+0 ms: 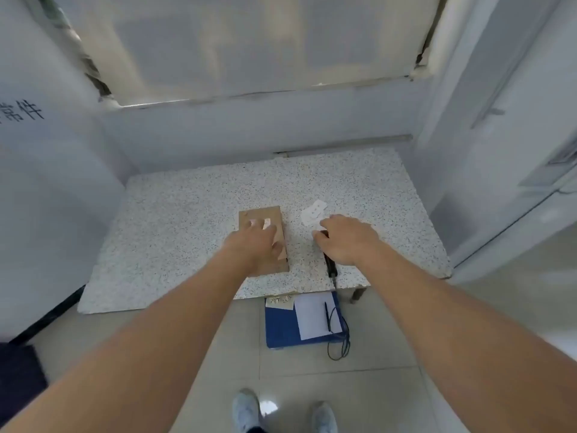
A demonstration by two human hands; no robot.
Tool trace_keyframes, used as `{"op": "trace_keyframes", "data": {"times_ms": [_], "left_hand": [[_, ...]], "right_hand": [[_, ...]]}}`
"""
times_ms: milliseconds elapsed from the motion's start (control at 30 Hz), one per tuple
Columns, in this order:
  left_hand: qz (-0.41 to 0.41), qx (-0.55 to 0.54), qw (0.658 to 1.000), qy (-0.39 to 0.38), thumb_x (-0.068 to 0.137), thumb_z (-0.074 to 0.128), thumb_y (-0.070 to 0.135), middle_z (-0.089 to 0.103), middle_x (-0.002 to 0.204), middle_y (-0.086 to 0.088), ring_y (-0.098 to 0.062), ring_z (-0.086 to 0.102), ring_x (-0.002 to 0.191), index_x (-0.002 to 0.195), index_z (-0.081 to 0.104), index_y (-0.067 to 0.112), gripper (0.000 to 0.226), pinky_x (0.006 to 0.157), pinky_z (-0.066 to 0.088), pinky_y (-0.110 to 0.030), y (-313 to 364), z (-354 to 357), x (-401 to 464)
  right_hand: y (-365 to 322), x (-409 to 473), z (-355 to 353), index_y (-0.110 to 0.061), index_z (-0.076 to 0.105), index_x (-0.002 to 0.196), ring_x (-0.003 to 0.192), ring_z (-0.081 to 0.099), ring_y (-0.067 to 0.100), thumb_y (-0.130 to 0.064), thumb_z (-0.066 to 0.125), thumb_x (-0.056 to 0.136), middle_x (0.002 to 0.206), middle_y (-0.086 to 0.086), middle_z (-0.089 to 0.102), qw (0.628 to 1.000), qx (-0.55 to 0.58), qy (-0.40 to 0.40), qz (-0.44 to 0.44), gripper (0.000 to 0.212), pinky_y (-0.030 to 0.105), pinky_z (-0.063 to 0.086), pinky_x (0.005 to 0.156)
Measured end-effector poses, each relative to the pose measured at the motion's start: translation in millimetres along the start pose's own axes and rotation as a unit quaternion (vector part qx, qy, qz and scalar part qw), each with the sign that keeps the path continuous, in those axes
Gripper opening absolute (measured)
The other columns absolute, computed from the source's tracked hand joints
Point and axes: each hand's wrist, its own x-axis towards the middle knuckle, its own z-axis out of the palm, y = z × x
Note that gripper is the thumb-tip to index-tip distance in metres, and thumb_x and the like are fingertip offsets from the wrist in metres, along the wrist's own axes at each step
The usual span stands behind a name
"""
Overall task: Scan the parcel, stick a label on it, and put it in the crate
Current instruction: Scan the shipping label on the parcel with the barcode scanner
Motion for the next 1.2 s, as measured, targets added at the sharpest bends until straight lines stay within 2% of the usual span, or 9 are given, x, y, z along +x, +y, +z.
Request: {"op": "trace_keyframes", "data": {"times_ms": [133,333,533,633,833,933,1033,1133,1200], "left_hand": [[0.004,0.028,0.999,-0.023,0.107,0.030,0.051,0.027,0.168,-0.014,-0.037,0.028,0.153,0.155,0.038,0.016,0.060,0.115,0.039,-0.054,-5.7,20.1,36.3],[0.015,0.015,0.998,-0.062,0.106,0.030,0.050,0.020,0.170,-0.014,-0.040,0.015,0.158,0.156,0.035,0.016,0.061,0.122,0.027,-0.057,-12.6,56.4,85.2],[0.010,0.013,0.996,-0.084,0.106,0.035,0.044,0.004,0.174,-0.012,-0.041,0.004,0.160,0.165,0.017,0.019,0.066,0.126,0.019,-0.055,-31.8,93.0,120.2],[0.003,0.011,0.996,-0.084,0.106,0.035,0.045,0.001,0.174,-0.015,-0.044,0.000,0.159,0.165,0.018,0.021,0.065,0.128,0.012,-0.055,-41.2,109.2,131.6],[-0.019,-0.038,0.997,-0.060,0.106,0.038,0.046,-0.011,0.173,-0.016,-0.047,-0.011,0.157,0.165,0.009,0.038,0.066,0.128,0.007,-0.057,-57.0,136.4,139.0],[-0.046,-0.096,0.994,-0.033,0.105,0.042,0.046,-0.015,0.173,-0.014,-0.045,-0.014,0.157,0.162,0.014,0.048,0.063,0.126,0.010,-0.061,-62.7,145.1,139.8],[-0.098,-0.193,0.976,-0.003,0.099,0.056,0.051,-0.015,0.172,-0.012,-0.046,-0.010,0.157,0.160,0.024,0.050,0.069,0.127,0.011,-0.062,-71.5,155.1,142.7],[-0.150,-0.325,0.934,0.010,0.086,0.074,0.054,-0.014,0.171,-0.007,-0.041,0.009,0.158,0.160,0.022,0.048,0.090,0.126,0.023,-0.056,-79.1,159.9,143.8],[-0.177,-0.384,0.906,-0.002,0.078,0.082,0.054,0.009,0.168,-0.012,-0.038,0.032,0.149,0.162,0.015,0.047,0.108,0.121,0.036,-0.053,-83.6,163.6,144.5]], "right_hand": [[7.2,32.0,28.1,-0.017,0.061,0.128,0.110,0.060,0.031,-0.053,0.033,0.105,0.126,0.006,0.058,1.000,-0.003,-0.022,0.022,0.051,0.046,0.050,0.091],[22.1,72.4,75.4,-0.018,0.057,0.141,0.113,0.061,0.031,-0.047,0.035,0.106,0.136,0.008,0.055,0.998,0.003,-0.033,0.046,0.051,0.041,0.051,0.086],[32.0,107.2,115.3,-0.023,0.052,0.144,0.121,0.055,0.035,-0.042,0.041,0.105,0.147,0.016,0.044,0.994,0.004,-0.054,0.091,0.045,0.048,0.051,0.097],[33.2,120.5,135.4,-0.026,0.051,0.147,0.125,0.051,0.036,-0.039,0.044,0.105,0.152,0.018,0.038,0.992,0.027,-0.056,0.114,0.045,0.047,0.050,0.099],[38.9,135.3,167.2,-0.027,0.050,0.149,0.115,0.056,0.034,-0.035,0.052,0.102,0.144,0.017,0.041,0.980,0.103,-0.057,0.163,0.047,0.047,0.053,0.096],[40.3,136.6,181.0,-0.022,0.050,0.147,0.108,0.060,0.033,-0.028,0.055,0.103,0.142,0.018,0.042,0.973,0.133,-0.063,0.176,0.045,0.048,0.055,0.094],[40.1,138.6,190.4,-0.020,0.051,0.133,0.094,0.061,0.030,-0.007,0.058,0.098,0.134,0.017,0.043,0.969,0.157,-0.037,0.188,0.038,0.047,0.057,0.086],[37.7,141.6,192.4,-0.014,0.045,0.130,0.094,0.061,0.033,0.006,0.062,0.091,0.129,0.021,0.047,0.964,0.161,-0.001,0.210,0.047,0.046,0.056,0.081],[35.2,143.3,191.6,-0.007,0.037,0.140,0.101,0.062,0.036,0.002,0.069,0.091,0.130,0.025,0.050,0.957,0.177,0.016,0.230,0.060,0.042,0.053,0.078]]}}
